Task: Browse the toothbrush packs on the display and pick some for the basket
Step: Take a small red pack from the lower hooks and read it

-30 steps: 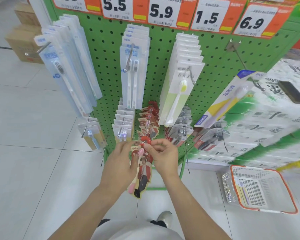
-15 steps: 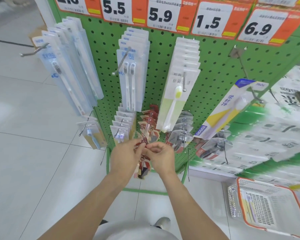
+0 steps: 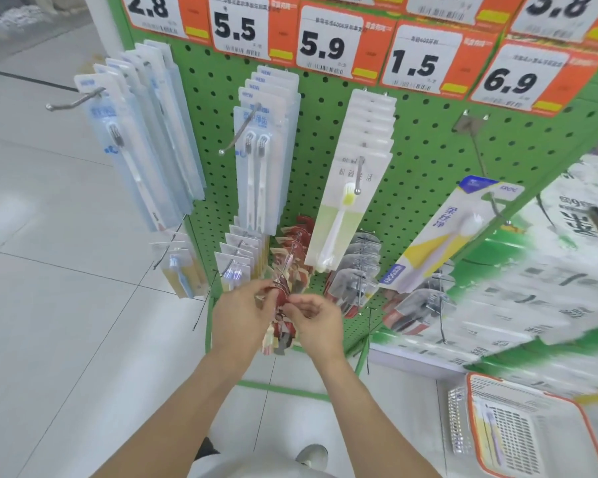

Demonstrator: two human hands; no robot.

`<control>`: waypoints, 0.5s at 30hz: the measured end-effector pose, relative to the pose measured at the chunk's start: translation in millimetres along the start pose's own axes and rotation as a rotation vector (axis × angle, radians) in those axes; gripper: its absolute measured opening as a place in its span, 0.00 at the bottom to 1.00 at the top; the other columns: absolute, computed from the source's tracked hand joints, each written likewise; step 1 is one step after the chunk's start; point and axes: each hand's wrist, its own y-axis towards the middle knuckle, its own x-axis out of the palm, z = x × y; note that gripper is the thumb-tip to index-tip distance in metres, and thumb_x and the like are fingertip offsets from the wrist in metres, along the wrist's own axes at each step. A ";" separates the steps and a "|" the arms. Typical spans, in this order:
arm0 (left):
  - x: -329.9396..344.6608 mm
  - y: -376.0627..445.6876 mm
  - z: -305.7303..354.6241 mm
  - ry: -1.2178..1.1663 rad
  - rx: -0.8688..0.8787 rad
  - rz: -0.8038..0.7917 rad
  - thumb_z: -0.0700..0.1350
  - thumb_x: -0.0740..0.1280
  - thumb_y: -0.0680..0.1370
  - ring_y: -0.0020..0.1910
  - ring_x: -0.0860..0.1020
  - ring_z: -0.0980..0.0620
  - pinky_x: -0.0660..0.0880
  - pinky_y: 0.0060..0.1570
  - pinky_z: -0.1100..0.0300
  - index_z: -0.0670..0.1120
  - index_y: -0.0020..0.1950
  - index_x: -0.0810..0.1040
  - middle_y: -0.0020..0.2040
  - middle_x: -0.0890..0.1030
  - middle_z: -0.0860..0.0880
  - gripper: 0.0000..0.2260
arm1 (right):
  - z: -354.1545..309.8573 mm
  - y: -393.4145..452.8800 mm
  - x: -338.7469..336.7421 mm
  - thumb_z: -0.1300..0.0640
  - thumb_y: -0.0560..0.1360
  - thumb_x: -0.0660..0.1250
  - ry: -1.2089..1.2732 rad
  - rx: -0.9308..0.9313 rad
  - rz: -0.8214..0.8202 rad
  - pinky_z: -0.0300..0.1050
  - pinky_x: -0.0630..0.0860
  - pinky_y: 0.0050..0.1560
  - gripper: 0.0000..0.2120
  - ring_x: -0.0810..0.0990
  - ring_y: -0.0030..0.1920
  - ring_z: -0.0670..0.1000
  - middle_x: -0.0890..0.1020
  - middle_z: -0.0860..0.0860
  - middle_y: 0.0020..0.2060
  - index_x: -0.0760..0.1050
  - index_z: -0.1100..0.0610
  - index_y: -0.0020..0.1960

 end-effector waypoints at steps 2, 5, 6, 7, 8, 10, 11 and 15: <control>-0.6 0.6 -0.2 0.027 0.006 -0.006 0.51 0.71 0.78 0.39 0.83 0.55 0.80 0.43 0.57 0.54 0.60 0.83 0.45 0.86 0.55 0.11 | 4.2 -3.9 2.8 0.66 0.73 0.76 0.001 0.014 0.030 0.35 0.80 0.46 0.08 0.84 0.39 0.41 0.87 0.47 0.40 0.84 0.54 0.46; 0.0 5.4 0.9 0.029 0.047 -0.030 0.50 0.71 0.78 0.38 0.81 0.56 0.78 0.44 0.60 0.52 0.64 0.80 0.52 0.86 0.55 0.14 | 6.2 -6.5 10.3 0.64 0.76 0.74 -0.026 0.007 0.078 0.36 0.80 0.46 0.04 0.84 0.40 0.43 0.87 0.50 0.42 0.84 0.57 0.48; 0.2 7.4 1.8 0.030 0.067 -0.034 0.49 0.71 0.78 0.37 0.80 0.57 0.76 0.44 0.62 0.52 0.65 0.79 0.54 0.85 0.54 0.15 | 5.9 -4.9 12.8 0.63 0.77 0.73 -0.027 0.009 0.102 0.39 0.81 0.48 0.04 0.85 0.42 0.45 0.87 0.50 0.42 0.83 0.55 0.49; -0.4 9.4 2.7 0.042 0.084 -0.038 0.48 0.71 0.78 0.37 0.79 0.56 0.75 0.43 0.62 0.52 0.66 0.79 0.56 0.84 0.54 0.16 | 6.9 -1.5 15.3 0.62 0.78 0.72 -0.010 0.018 0.131 0.43 0.82 0.50 0.04 0.86 0.44 0.47 0.87 0.50 0.43 0.83 0.53 0.49; -1.0 11.4 3.4 0.065 0.102 -0.043 0.47 0.71 0.78 0.38 0.78 0.55 0.75 0.43 0.61 0.52 0.67 0.78 0.57 0.83 0.53 0.17 | 7.9 2.3 17.5 0.60 0.79 0.70 0.017 0.026 0.158 0.47 0.82 0.52 0.05 0.86 0.46 0.49 0.87 0.50 0.44 0.81 0.51 0.50; -1.0 15.2 3.0 0.128 0.153 -0.061 0.48 0.69 0.78 0.40 0.80 0.54 0.77 0.43 0.58 0.54 0.69 0.76 0.61 0.80 0.52 0.18 | 10.0 10.7 21.3 0.57 0.80 0.69 0.075 0.036 0.212 0.54 0.83 0.53 0.05 0.87 0.46 0.52 0.87 0.50 0.45 0.79 0.48 0.52; -0.6 16.8 1.9 0.144 0.174 -0.076 0.48 0.68 0.79 0.42 0.80 0.53 0.77 0.44 0.57 0.55 0.70 0.75 0.63 0.78 0.52 0.19 | 10.6 15.3 22.8 0.57 0.80 0.68 0.105 0.044 0.234 0.56 0.83 0.52 0.05 0.87 0.46 0.53 0.87 0.51 0.46 0.78 0.48 0.54; -1.1 19.5 -1.4 0.131 0.230 -0.143 0.46 0.66 0.80 0.46 0.81 0.50 0.79 0.48 0.52 0.55 0.73 0.74 0.66 0.75 0.51 0.20 | 5.8 30.3 25.1 0.58 0.82 0.67 0.295 0.149 0.241 0.55 0.84 0.48 0.11 0.87 0.39 0.53 0.87 0.51 0.46 0.73 0.48 0.61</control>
